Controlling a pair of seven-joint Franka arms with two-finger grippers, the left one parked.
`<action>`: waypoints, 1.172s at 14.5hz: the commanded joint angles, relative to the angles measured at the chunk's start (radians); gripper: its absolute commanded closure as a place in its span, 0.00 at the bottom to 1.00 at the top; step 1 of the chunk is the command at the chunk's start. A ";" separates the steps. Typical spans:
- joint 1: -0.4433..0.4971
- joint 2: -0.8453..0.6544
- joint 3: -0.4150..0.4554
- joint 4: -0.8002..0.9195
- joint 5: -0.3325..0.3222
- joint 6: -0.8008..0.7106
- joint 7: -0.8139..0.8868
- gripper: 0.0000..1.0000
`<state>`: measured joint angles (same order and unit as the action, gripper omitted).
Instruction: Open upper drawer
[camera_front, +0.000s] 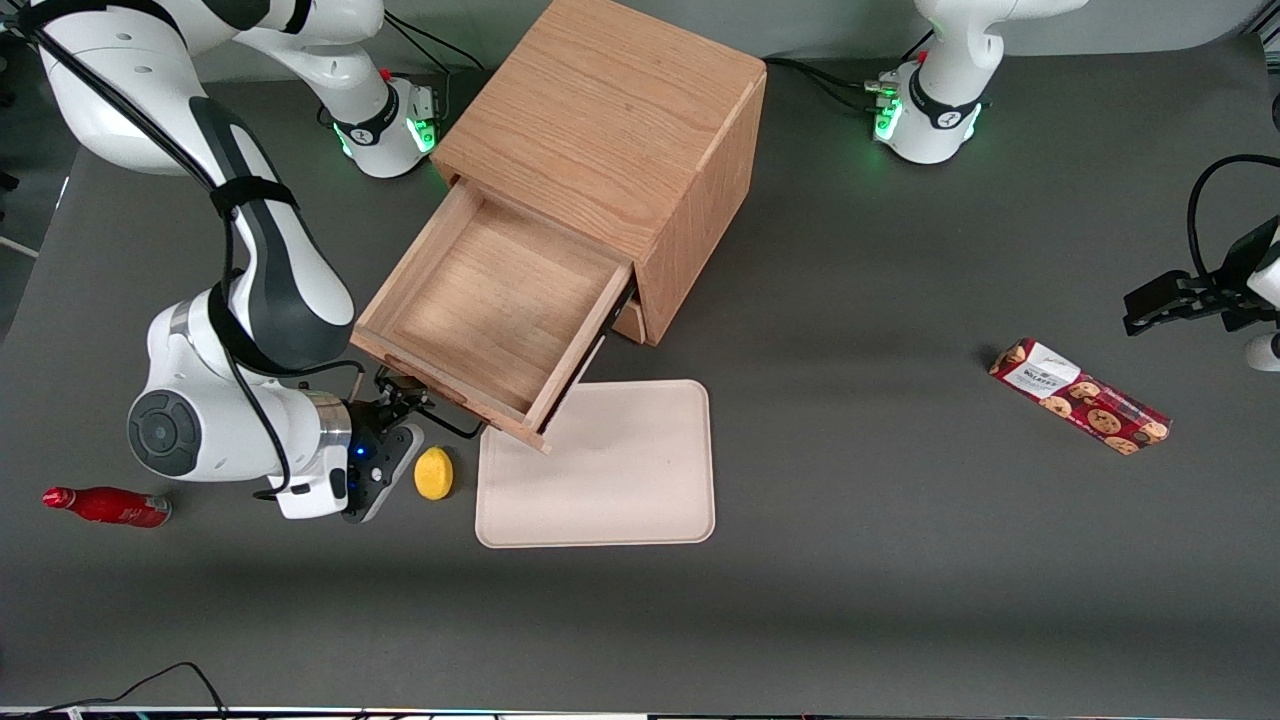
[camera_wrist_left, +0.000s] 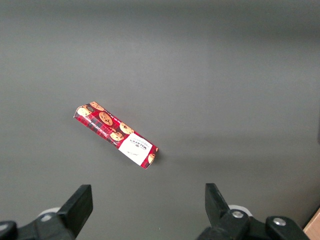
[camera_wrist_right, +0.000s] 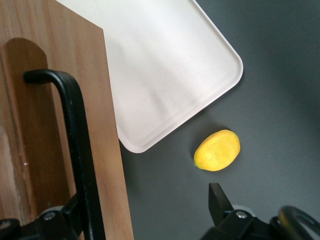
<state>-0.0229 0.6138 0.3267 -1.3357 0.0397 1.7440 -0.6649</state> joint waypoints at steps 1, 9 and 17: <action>0.009 0.034 -0.023 0.067 -0.020 -0.026 -0.036 0.00; 0.009 0.017 -0.023 0.069 -0.009 -0.035 -0.012 0.00; 0.012 -0.031 -0.011 0.070 -0.008 -0.132 0.071 0.00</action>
<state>-0.0202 0.6030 0.3195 -1.2729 0.0399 1.6417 -0.6292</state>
